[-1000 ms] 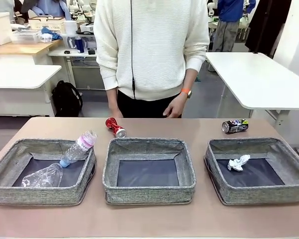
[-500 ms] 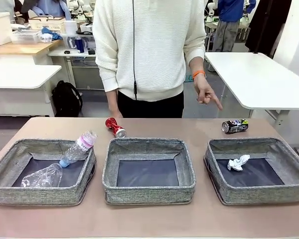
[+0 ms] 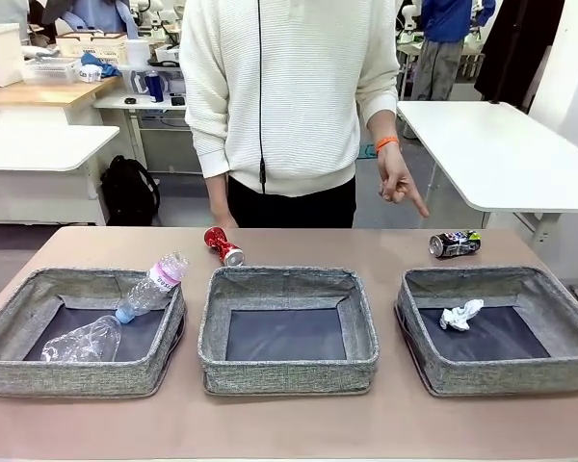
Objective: Sort the waste into the appropriate baskets.
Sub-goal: Pick up the waste item pointed out by the person.
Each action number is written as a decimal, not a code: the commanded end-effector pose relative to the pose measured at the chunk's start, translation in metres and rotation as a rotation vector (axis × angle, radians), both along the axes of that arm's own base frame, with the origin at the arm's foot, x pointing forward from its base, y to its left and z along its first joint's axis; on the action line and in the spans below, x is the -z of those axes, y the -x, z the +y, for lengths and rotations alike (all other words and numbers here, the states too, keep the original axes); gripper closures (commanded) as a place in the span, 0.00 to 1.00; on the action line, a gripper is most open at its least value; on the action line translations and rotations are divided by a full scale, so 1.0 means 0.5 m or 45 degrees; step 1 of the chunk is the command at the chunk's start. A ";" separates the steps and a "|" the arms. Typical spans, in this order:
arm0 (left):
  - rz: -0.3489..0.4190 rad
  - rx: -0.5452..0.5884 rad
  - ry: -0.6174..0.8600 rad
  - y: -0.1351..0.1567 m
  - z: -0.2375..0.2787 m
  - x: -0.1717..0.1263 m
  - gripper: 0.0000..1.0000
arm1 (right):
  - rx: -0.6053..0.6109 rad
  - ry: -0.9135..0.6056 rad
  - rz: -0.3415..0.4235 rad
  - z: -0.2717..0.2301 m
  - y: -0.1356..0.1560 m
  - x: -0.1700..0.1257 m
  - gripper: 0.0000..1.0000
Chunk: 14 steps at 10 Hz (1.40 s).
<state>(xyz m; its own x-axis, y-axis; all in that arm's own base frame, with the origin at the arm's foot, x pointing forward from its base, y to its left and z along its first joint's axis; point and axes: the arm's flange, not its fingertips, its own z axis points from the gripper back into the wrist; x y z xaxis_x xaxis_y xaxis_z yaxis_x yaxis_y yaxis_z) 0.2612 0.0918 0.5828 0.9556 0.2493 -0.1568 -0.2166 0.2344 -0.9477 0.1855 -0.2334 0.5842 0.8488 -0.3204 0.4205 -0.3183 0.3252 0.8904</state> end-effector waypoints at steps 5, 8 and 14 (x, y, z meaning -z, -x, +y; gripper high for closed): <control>-0.031 -0.002 0.016 0.000 0.003 -0.004 0.00 | -0.441 1.244 -0.712 0.192 -0.298 0.008 0.00; -0.031 -0.002 0.016 0.000 0.003 -0.004 0.00 | -0.949 1.513 -0.591 0.263 -0.421 0.061 0.00; -0.031 -0.002 0.016 0.000 0.003 -0.004 0.00 | -0.417 1.969 -1.218 0.316 -0.515 0.127 0.00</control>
<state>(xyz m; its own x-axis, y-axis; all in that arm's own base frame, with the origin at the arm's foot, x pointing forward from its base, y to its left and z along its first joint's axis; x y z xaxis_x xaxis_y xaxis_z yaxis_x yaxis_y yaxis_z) 0.2614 0.0930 0.5830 0.9555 0.2507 -0.1557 -0.2156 0.2329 -0.9483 0.4474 -0.0730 0.5431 0.2362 0.9186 0.3170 -0.7765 0.3745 -0.5067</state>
